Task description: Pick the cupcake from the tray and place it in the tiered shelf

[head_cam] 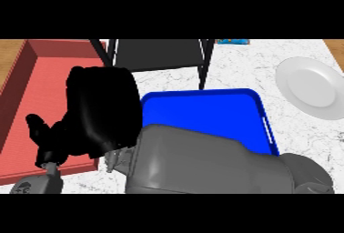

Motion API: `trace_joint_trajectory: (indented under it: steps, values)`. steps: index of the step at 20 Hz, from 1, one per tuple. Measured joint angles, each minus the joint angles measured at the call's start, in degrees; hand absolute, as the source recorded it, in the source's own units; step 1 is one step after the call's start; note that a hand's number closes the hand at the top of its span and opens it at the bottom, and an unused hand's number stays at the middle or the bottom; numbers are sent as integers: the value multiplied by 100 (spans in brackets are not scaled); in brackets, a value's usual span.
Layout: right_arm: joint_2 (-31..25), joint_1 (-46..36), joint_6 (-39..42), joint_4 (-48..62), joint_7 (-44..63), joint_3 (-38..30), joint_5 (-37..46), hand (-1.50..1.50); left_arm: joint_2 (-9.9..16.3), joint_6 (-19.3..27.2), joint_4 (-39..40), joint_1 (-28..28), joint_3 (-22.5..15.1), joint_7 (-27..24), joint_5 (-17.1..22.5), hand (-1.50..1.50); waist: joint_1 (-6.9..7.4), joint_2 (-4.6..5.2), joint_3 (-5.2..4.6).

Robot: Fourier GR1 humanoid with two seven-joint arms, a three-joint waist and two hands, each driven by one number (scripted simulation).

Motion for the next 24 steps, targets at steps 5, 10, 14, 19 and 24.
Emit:
trace_joint_trajectory:
  steps: [5, 10, 14, 19, 24]
  values:
    - [-5, -924, 185, 227, 251, -630, 16, 150, 13, 14, -97, 69, 53, 72, -12, 0, -69, 2, -2]
    - [-79, -1526, 320, 727, 220, -1392, 36, 150, 22, -2, -170, 121, 113, 106, 6, 0, -124, 28, -2]
    - [-138, -1963, 370, 1239, 113, -1904, 68, 150, -29, 38, -224, 131, 99, 129, -54, 0, -124, 48, 1]
    - [-330, -2330, 409, 1973, -155, -2422, 61, 150, -97, 84, -274, 119, 75, 146, -138, 0, -98, 76, 0]
    - [-525, -2566, 577, 2740, -636, -2811, -67, 150, -97, 19, -302, 72, 97, 221, -100, 0, -56, 107, -7]
